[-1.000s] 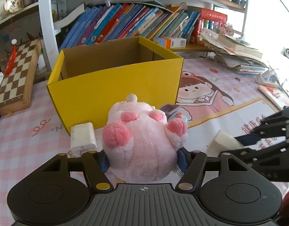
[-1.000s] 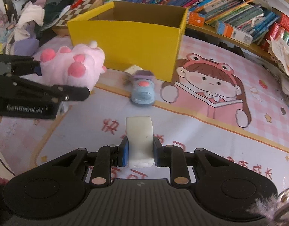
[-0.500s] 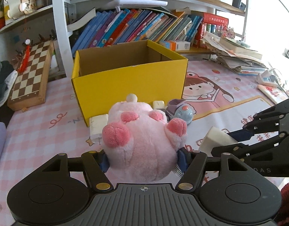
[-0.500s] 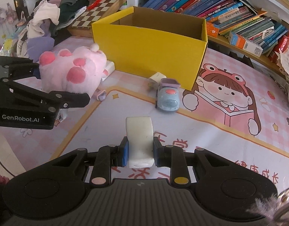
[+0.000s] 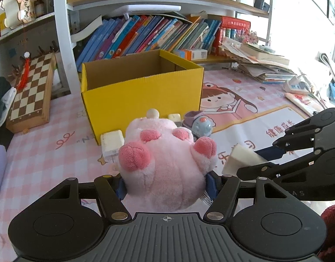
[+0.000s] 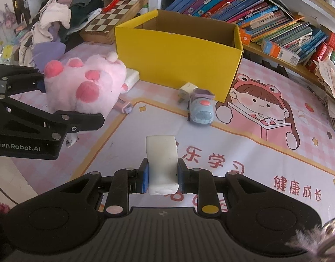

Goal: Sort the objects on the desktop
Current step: 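Carry the plush pig and eraser block up over the yellow box with both tools, then lower and release the plush pig and eraser block into the yellow box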

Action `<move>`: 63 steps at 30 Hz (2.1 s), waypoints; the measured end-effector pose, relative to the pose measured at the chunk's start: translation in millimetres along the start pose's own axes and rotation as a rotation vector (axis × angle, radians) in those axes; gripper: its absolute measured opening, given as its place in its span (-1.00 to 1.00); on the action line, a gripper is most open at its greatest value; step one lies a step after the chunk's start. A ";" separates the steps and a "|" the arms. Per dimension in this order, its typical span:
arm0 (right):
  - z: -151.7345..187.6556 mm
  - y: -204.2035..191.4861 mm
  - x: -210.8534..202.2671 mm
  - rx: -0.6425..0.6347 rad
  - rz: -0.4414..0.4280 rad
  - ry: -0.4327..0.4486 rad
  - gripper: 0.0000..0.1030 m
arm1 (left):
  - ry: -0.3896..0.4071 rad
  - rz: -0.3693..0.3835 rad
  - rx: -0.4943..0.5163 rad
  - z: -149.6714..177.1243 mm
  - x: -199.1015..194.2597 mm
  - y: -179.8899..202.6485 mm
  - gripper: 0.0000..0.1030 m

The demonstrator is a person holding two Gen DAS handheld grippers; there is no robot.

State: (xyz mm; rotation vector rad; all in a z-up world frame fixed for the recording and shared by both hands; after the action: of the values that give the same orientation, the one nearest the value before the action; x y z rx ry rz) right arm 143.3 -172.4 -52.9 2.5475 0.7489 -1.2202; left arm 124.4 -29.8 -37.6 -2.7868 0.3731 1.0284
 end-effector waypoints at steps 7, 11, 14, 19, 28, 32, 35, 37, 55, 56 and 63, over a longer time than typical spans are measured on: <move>3.3 -6.0 -2.4 0.009 0.014 0.000 -0.54 | 0.000 0.007 0.011 4.9 -5.6 -2.8 0.29; 4.5 -5.9 -3.3 0.016 0.034 -0.004 -0.54 | -0.008 0.013 0.022 6.6 -7.4 -5.8 0.29; 5.5 -7.8 -3.1 0.011 0.037 -0.012 -0.54 | -0.011 0.016 0.023 9.6 -8.7 -6.3 0.29; 6.2 -10.5 -4.2 0.006 0.038 -0.012 -0.54 | -0.004 0.020 0.024 11.2 -12.0 -5.3 0.29; -6.9 1.1 -12.3 0.043 0.042 0.034 -0.54 | 0.037 -0.002 0.011 -3.4 -20.5 -11.9 0.29; -16.8 5.0 -13.6 0.042 0.030 0.049 -0.54 | 0.054 -0.013 0.010 -11.5 -22.0 -14.1 0.29; -27.1 10.7 -15.0 0.046 0.022 0.068 -0.54 | 0.065 -0.022 0.014 -18.8 -20.5 -14.8 0.29; -35.5 15.8 -16.3 0.053 0.016 0.084 -0.54 | 0.073 -0.028 0.016 -24.9 -19.3 -15.9 0.30; -132.5 64.2 -11.9 -0.004 -0.059 0.222 -0.54 | 0.182 -0.102 0.045 -105.0 2.7 -28.8 0.30; -140.4 67.2 -10.3 -0.009 -0.067 0.229 -0.54 | 0.184 -0.108 0.047 -109.6 5.3 -31.0 0.30; -191.8 79.5 12.3 -0.087 -0.088 0.254 -0.54 | 0.177 -0.155 0.068 -138.6 32.2 -51.2 0.30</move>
State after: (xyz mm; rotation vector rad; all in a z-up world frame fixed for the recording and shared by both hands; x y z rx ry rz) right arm 319.3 -158.5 57.0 2.6512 0.9551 -0.8739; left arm 248.1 -17.4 48.6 -2.8006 0.2044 0.7251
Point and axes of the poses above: each gripper's, at about its wrist camera, not at the fingertips, and x roughly the way its jaws point, y to its right, z to its underside, the point moved 5 cm from there along x, roughly the way its jaws point, and after that the axes turned 4 degrees about x, right-handed, at the moved point
